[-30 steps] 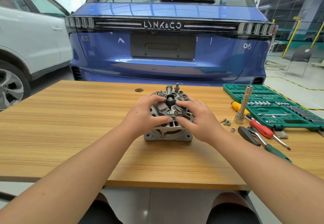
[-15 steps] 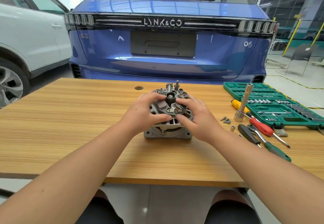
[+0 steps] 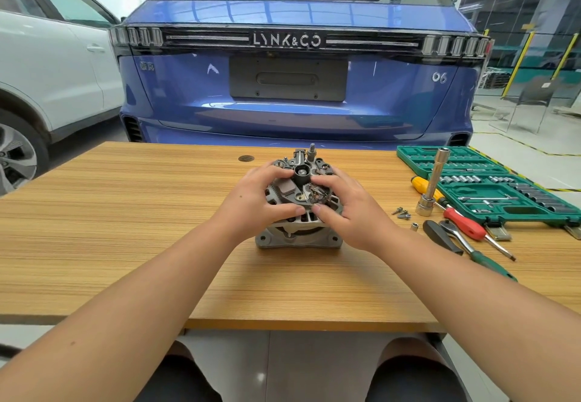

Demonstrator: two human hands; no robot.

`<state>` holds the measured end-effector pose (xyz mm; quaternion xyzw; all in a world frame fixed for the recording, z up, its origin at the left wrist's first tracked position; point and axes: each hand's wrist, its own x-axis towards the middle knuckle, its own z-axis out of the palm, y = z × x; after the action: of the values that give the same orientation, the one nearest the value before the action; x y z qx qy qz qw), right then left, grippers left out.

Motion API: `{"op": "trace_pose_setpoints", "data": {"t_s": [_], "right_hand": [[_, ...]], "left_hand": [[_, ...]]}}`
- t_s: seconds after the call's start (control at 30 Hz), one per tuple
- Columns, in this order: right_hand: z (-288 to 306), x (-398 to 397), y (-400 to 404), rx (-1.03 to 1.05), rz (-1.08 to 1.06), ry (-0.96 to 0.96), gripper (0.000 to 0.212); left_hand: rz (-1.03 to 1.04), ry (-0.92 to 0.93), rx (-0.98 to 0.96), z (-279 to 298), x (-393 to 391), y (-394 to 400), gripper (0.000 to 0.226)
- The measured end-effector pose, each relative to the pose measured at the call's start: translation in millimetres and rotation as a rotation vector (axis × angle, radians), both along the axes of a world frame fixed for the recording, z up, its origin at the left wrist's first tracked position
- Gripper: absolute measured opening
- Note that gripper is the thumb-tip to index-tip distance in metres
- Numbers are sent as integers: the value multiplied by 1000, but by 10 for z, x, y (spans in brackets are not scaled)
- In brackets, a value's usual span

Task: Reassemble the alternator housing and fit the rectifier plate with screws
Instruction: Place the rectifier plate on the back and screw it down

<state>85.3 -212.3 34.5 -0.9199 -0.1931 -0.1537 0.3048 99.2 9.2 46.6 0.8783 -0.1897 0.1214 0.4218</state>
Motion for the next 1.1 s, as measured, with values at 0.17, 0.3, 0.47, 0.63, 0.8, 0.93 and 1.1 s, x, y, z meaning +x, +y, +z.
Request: {"op": "trace_pose_setpoints", "data": {"t_s": [0.17,0.3,0.47,0.63,0.8,0.93,1.1], "right_hand": [[9,-22,14,10,-10,-5,50],[15,-24,29,-12,-22,16,51],[-5,-9,29,5,-16,24,51],[-34,20,12,20,-2,30,51],[-55,16,20,44,3,47,51],[-40,9,0,39,9,68,53],[74,-32,-144,234,80,67,67]], "left_hand": [[10,-15,15,-17,16,-11,70],[8,-19,18,-19,18,-6,67],[12,-8,30,0,12,1,67],[3,0,25,16,10,4,64],[-8,17,1,13,14,8,64],[-16,17,-12,15,8,11,62],[-4,30,3,25,-1,9,63]]}}
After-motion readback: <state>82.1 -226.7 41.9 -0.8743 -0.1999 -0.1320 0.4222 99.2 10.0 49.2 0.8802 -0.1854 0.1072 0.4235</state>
